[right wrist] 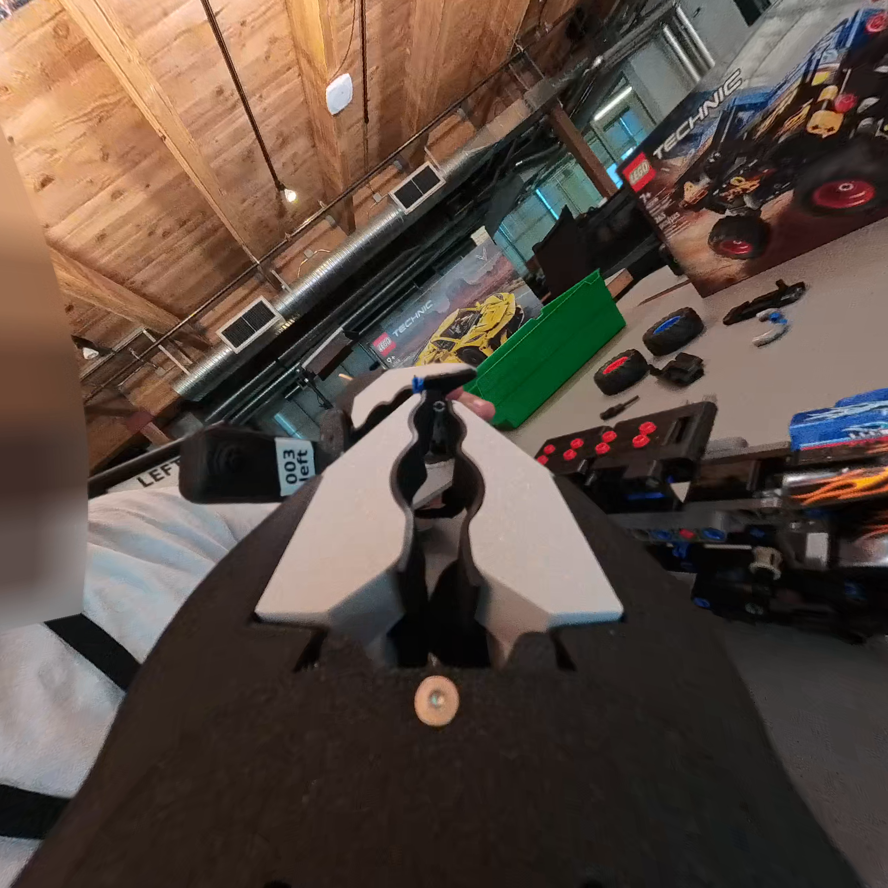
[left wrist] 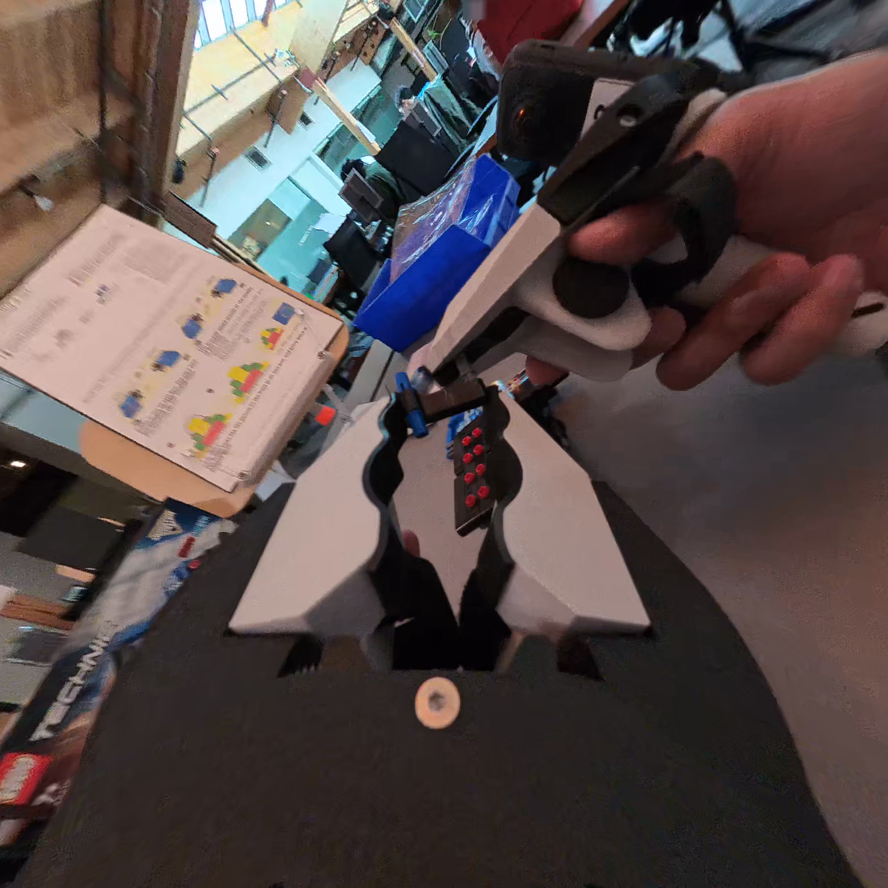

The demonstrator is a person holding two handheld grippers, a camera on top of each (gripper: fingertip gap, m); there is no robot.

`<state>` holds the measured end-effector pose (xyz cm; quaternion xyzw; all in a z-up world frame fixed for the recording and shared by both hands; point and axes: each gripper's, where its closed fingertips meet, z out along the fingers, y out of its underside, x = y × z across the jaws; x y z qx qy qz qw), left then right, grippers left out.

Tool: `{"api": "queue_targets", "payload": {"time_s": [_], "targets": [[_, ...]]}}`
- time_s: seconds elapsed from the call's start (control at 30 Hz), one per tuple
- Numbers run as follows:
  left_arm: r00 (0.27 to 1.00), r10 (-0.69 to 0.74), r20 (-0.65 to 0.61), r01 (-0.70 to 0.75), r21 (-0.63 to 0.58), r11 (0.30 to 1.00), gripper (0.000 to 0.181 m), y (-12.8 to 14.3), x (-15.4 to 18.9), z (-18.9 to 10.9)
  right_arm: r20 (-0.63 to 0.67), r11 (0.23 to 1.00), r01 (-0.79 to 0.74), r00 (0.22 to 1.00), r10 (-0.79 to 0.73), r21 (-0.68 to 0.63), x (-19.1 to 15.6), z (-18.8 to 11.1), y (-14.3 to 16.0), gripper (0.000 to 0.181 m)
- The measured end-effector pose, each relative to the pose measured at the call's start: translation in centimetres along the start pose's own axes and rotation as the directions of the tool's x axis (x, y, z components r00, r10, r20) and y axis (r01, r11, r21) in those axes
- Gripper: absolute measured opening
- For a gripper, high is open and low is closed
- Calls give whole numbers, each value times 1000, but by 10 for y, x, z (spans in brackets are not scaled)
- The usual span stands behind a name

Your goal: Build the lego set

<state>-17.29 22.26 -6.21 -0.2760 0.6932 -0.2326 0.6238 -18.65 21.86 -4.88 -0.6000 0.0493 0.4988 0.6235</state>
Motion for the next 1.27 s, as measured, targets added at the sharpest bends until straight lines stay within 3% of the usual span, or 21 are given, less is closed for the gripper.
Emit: {"api": "queue_targets", "payload": {"time_s": [0.07, 0.1, 0.2, 0.33, 0.47, 0.57, 0.73, 0.93, 1.0, 1.1, 1.17, 1.27], "targets": [[998, 65, -9, -65, -4, 998, 23, 4, 7, 0, 14, 996, -2, 1000, 0, 84, 0, -4, -11, 4], [996, 75, -45, -75, 7, 997, 0, 6, 17, 0, 13, 994, 7, 1000, -9, 111, 0, -7, -22, 4], [999, 21, -38, -20, 16, 1000, 0, 12, 22, -1, -133, 971, 236, 964, -230, 36, 10, -16, -36, 4], [993, -101, -69, 101, 2, 995, 0, 17, 13, 1, -181, 926, 374, 908, -377, -52, 13, -13, -26, 4], [963, -246, -109, 248, 7, 969, 4, 16, 16, 0, -151, 929, 370, 917, -371, -36, 9, -8, -19, 4], [919, -351, -179, 362, 33, 931, 17, 9, 18, -5, -139, 879, 474, 868, -477, -60, 4, -6, -12, 4], [881, -419, -222, 448, 98, 889, 19, 12, 24, -11, -9, 818, 560, 825, -566, -132, -12, -5, 3, 5], [819, -471, -328, 526, 102, 845, 32, 4, 41, -11, -40, 816, 558, 821, -569, -148, -4, -13, 0, 4], [840, -436, -324, 490, 107, 865, 30, 6, 46, -9, -64, 793, 570, 802, -593, -216, 8, -16, 5, 4], [904, -335, -265, 375, 121, 919, 23, 15, 46, -6, -42, 652, 581, 730, -682, -488, 39, -28, 32, 4], [908, -335, -251, 373, 120, 920, 21, 15, 44, -8, -70, 626, 566, 709, -701, -536, 48, -35, 34, 4], [902, -362, -236, 388, 75, 919, 22, 25, 41, -6, -41, 628, 465, 783, -620, -625, 53, -45, 55, 4]]}}
